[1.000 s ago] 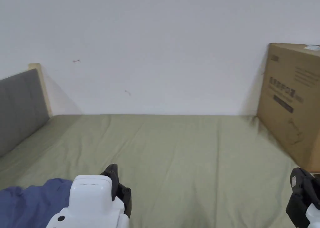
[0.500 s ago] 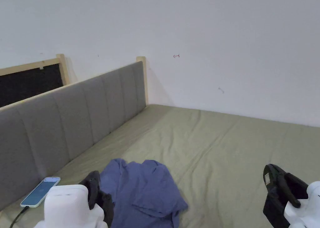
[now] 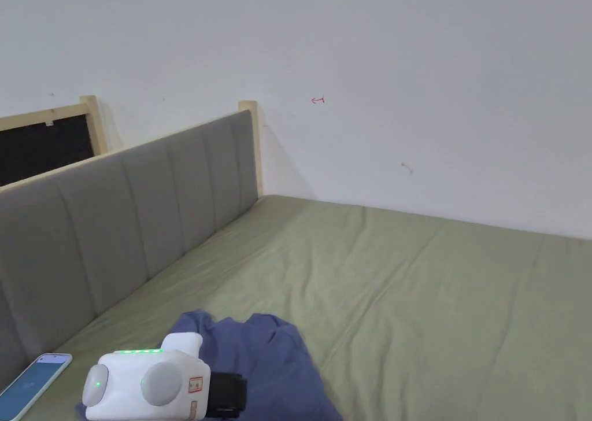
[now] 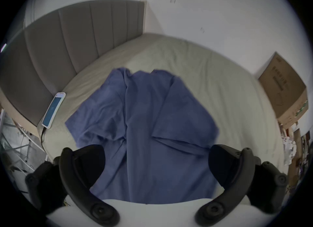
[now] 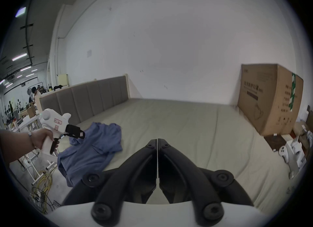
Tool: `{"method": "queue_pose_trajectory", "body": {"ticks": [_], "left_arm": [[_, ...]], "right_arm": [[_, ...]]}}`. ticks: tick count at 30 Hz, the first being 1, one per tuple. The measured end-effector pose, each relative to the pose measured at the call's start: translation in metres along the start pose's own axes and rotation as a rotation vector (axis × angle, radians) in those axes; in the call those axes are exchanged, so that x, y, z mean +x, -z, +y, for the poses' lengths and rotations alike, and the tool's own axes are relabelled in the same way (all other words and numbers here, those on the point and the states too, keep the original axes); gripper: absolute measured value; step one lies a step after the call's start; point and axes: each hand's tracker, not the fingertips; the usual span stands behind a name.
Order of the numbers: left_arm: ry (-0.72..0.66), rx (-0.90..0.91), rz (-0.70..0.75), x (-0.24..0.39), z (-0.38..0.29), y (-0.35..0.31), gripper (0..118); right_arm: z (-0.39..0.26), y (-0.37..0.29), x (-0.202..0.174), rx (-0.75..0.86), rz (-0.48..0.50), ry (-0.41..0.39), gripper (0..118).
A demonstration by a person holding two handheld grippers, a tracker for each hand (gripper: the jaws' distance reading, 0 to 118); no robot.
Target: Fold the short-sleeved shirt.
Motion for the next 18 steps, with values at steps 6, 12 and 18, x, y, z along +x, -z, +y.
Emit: {"method": "queue_pose_trajectory", "body": {"ticks": [6,12,18], "left_arm": [[-0.018,-0.174,0.024,-0.003,0.01,0.098,115],[0.063,-0.153,0.124,0.004,-0.015,0.12,118],[0.135,0.101,0.114,0.016,-0.024,0.05,0]], "right_arm": [[-0.021,0.022,0.022,-0.114,-0.028,0.007,0],[-0.037,0.034,0.023,-0.195,-0.027,0.015,0],[-0.034,0.032,0.021,-0.208,-0.018,0.059,0]]}}
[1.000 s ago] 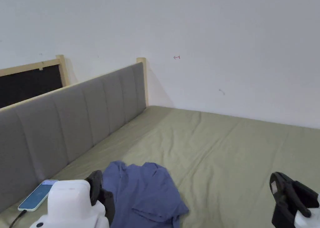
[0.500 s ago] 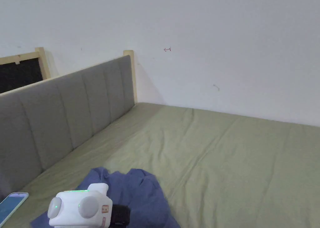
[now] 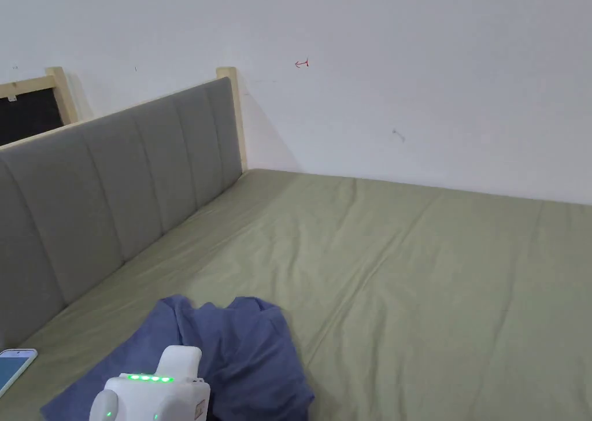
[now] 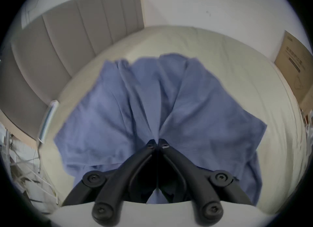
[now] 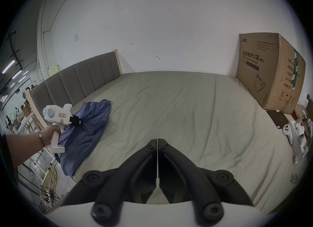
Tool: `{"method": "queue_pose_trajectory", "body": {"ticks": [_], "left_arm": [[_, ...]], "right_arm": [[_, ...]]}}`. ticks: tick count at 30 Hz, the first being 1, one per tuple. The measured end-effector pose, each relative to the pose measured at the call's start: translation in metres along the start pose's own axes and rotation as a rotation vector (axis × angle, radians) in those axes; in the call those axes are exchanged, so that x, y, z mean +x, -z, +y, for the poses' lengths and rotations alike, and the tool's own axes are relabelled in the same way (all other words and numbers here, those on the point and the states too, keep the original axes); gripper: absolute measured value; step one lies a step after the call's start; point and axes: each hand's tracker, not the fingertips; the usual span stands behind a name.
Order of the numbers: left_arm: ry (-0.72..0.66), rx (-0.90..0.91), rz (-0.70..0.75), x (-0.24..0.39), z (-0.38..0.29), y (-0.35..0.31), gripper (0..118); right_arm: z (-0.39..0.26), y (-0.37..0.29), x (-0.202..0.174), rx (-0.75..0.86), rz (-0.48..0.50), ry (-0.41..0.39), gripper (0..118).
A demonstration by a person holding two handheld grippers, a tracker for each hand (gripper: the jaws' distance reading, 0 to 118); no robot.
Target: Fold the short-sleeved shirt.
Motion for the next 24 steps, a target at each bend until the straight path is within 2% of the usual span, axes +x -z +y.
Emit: {"method": "queue_pose_trajectory", "body": {"ticks": [4,8,13,19,22,24], "left_arm": [[-0.034,0.085,-0.064,-0.015,0.026,-0.053,0],[-0.008,0.292,-0.102,-0.022,0.051,-0.127,0],[0.027,0.506,-0.219,0.009,0.104,-0.235,0],[0.121,0.659,-0.534,0.096,0.142,-0.34,0],[0.14,0.656,-0.722,0.147,0.149,-0.366,0],[0.216,0.66,-0.833,0.187,0.15,-0.373,0]], "right_arm": [[0.008,-0.014,0.0,0.022,0.008,-0.024,0],[0.018,-0.038,0.002,0.074,0.004,-0.033,0],[0.025,-0.069,0.011,0.143,-0.012,-0.006,0],[0.026,-0.11,0.033,0.215,-0.041,0.059,0],[0.025,-0.132,0.046,0.243,-0.08,0.069,0],[0.023,-0.147,0.059,0.263,-0.119,0.078,0]]}}
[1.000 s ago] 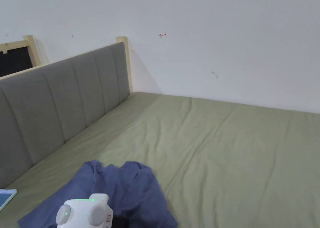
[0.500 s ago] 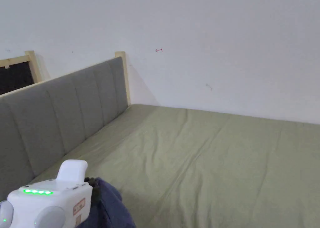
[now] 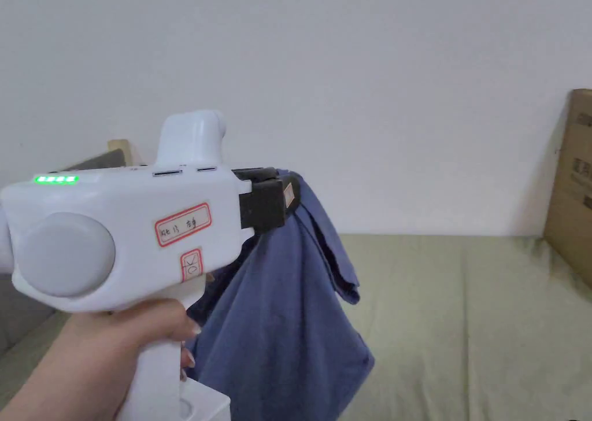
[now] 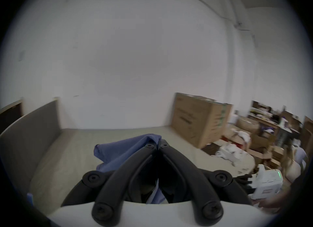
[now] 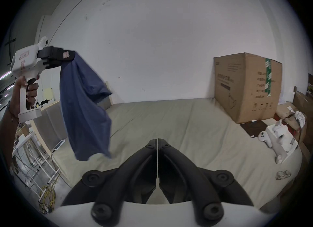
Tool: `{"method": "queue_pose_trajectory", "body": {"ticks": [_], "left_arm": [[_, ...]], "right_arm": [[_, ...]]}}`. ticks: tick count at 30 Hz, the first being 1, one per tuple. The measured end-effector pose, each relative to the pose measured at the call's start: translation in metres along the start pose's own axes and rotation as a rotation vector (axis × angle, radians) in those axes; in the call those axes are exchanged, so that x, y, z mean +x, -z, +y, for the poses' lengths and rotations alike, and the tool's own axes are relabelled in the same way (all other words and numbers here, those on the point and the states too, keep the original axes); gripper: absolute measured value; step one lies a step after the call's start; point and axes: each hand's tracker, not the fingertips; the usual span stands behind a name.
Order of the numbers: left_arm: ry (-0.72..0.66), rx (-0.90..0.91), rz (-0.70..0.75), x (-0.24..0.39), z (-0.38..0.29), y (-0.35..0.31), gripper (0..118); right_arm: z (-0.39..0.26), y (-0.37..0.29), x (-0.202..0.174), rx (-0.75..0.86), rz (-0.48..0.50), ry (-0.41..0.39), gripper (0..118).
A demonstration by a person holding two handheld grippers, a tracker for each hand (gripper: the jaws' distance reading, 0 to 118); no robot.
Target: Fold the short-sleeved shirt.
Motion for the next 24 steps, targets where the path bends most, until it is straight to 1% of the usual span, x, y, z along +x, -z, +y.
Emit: {"method": "queue_pose_trajectory", "body": {"ticks": [2,3,5,6,8,10,11,12,14,15,16,17,18,19,20,21,24], "left_arm": [[0.033,-0.016,-0.055,0.029,-0.007,0.027,0],[0.015,-0.046,-0.074,0.041,-0.014,0.042,0],[-0.038,-0.16,-0.1,0.054,-0.034,0.077,0],[-0.045,-0.222,-0.083,0.058,-0.047,0.093,0],[-0.04,-0.412,-0.044,0.066,-0.091,0.133,0],[-0.032,-0.671,0.006,0.069,-0.148,0.174,0],[-0.058,-0.828,0.001,0.068,-0.183,0.193,0],[-0.115,-0.907,-0.038,0.066,-0.216,0.204,0],[-0.212,-1.008,-0.089,0.065,-0.271,0.217,2],[-0.258,-1.059,-0.084,0.064,-0.289,0.22,14],[-0.304,-1.062,-0.068,0.061,-0.302,0.222,33],[-0.343,-1.059,-0.073,0.058,-0.309,0.22,62],[-0.365,-1.046,-0.088,0.054,-0.312,0.219,103],[-0.377,-1.035,-0.083,0.051,-0.311,0.217,116],[-0.38,-1.0,-0.072,0.048,-0.304,0.211,116],[-0.39,-0.942,-0.08,0.044,-0.289,0.205,113],[-0.375,-0.852,-0.056,0.031,-0.249,0.184,112]], "right_arm": [[-0.001,-0.009,0.017,0.01,-0.042,0.014,0],[-0.002,-0.013,0.026,0.008,-0.064,0.023,0],[-0.006,-0.019,0.043,0.002,-0.111,0.038,0],[-0.009,-0.02,0.05,-0.006,-0.132,0.043,0],[-0.017,-0.022,0.066,-0.036,-0.168,0.066,0],[-0.029,-0.02,0.079,-0.071,-0.187,0.089,0],[-0.035,-0.018,0.085,-0.089,-0.194,0.098,0],[-0.042,-0.016,0.089,-0.11,-0.2,0.103,0],[-0.056,-0.01,0.095,-0.156,-0.21,0.107,0],[-0.062,-0.008,0.097,-0.176,-0.211,0.112,0],[-0.067,-0.006,0.099,-0.194,-0.211,0.12,0],[-0.07,-0.004,0.1,-0.205,-0.209,0.131,0],[-0.073,-0.003,0.102,-0.214,-0.205,0.14,0],[-0.075,-0.002,0.103,-0.221,-0.201,0.145,0],[-0.075,-0.001,0.103,-0.222,-0.198,0.144,0],[-0.075,0.0,0.102,-0.223,-0.194,0.14,0],[-0.069,0.002,0.098,-0.211,-0.188,0.123,0]]}}
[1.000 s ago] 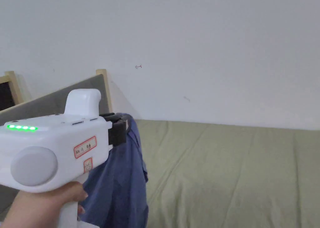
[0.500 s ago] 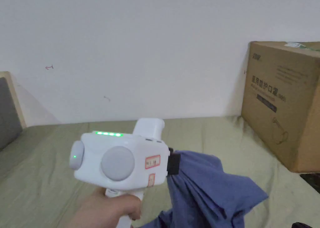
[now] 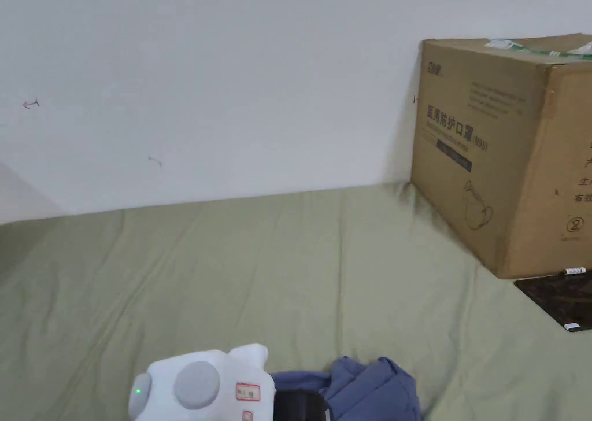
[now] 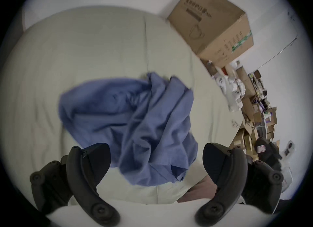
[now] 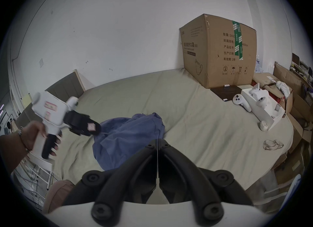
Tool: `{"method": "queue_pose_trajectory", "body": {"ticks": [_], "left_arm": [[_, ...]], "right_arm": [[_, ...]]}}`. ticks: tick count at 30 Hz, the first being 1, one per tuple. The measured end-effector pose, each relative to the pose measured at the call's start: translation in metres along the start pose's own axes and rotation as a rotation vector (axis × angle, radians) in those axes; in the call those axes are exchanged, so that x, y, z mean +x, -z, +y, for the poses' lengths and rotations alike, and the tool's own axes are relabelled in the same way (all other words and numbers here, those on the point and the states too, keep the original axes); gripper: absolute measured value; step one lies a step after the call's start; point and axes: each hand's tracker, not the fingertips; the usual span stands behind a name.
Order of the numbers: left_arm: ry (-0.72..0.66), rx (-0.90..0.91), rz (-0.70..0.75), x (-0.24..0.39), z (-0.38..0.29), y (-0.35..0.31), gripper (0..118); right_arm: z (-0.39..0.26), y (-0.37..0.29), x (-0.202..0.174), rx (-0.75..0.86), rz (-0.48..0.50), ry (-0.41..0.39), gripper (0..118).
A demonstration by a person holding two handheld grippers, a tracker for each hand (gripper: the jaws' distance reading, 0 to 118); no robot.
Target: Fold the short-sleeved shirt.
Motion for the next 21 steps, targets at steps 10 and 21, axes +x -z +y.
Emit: {"method": "queue_pose_trajectory", "body": {"ticks": [10,21], "left_arm": [[0.214,0.904,0.308,0.029,-0.112,-0.17,18],[0.193,0.943,0.456,0.036,-0.189,-0.157,0]], "right_arm": [[0.029,-0.037,-0.041,0.37,0.042,-0.031,0],[0.023,-0.043,-0.056,0.437,0.017,-0.001,0]]}}
